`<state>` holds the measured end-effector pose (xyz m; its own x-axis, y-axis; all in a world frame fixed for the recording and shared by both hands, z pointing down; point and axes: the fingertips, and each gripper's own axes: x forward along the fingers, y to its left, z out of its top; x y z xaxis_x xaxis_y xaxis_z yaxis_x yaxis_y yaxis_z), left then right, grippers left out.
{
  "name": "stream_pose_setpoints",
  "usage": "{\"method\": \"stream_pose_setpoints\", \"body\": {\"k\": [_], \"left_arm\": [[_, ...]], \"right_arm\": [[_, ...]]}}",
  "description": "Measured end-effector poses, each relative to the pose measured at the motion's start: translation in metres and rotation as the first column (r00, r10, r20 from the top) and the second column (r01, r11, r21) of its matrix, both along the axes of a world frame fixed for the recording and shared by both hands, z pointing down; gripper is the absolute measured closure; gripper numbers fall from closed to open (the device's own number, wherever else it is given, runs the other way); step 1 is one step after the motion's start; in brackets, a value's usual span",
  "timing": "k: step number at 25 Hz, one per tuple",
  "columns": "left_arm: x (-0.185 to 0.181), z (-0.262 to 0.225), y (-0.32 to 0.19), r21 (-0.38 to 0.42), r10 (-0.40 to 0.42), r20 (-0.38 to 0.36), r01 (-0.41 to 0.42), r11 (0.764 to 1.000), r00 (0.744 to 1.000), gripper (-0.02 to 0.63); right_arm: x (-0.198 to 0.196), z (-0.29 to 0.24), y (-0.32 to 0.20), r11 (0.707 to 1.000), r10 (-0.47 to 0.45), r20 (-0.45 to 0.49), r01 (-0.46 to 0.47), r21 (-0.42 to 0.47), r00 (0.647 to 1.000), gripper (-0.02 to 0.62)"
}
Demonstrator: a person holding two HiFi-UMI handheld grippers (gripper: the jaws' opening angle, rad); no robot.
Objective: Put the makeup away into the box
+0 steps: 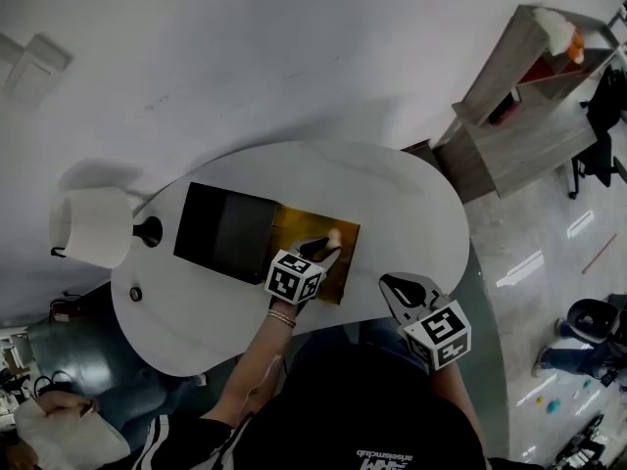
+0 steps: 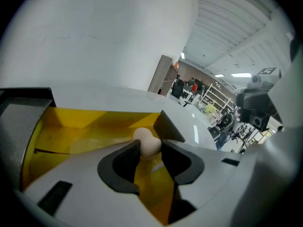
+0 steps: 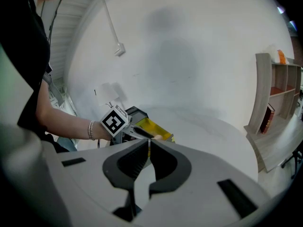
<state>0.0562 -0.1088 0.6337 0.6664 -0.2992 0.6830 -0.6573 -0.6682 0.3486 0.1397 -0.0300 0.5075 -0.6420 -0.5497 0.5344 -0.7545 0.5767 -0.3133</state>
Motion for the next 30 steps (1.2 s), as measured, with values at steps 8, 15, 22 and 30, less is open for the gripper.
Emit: {"method": "stream_pose_setpoints", "body": {"k": [8, 15, 22, 30], "left_arm": [[-0.002, 0.000, 0.003, -0.019, 0.002, -0.004, -0.002, 1.000, 1.000, 0.424], [-0.010, -0.013, 0.006, 0.002, -0.032, -0.010, 0.032, 0.999, 0.999, 0.408], [-0.020, -0.052, 0.011, 0.066, -0.095, -0.071, 0.100, 0.993, 0.993, 0.408], [-0.057, -0.104, 0.024, 0.197, -0.236, -0.148, 0.262, 0.945, 0.960, 0.528]], "right_arm": [[-0.007, -0.005, -0.003, 1.000, -0.011, 0.000, 0.011, 0.017, 1.000, 0.566], [-0.014, -0.009, -0.002, 0.999, -0.040, 0.005, 0.040, 0.023, 0.999, 0.566], [-0.028, -0.013, -0.005, 0.992, -0.117, 0.009, 0.116, 0.040, 0.993, 0.566], [-0.060, -0.018, -0.016, 0.957, -0.284, 0.019, 0.282, 0.071, 0.959, 0.566]]}}
